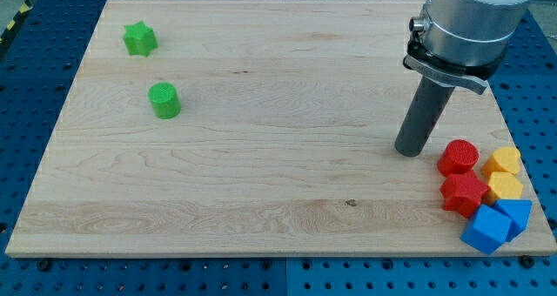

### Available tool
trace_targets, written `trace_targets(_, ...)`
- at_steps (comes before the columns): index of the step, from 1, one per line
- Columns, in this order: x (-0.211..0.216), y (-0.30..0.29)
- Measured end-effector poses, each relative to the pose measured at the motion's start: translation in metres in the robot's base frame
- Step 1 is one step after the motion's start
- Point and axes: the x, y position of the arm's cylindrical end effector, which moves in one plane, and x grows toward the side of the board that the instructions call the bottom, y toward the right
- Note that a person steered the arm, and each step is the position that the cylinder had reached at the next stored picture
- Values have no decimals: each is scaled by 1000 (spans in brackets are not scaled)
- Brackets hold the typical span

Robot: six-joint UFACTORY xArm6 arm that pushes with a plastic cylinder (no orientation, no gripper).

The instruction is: Put the red circle at the top right side of red star

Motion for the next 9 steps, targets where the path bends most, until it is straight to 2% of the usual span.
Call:
trace_targets(3, 0, 0)
trace_targets(4, 18, 45)
trace_targets(5, 18, 45)
trace_targets(7, 2, -8)
trace_targets(9, 2, -103)
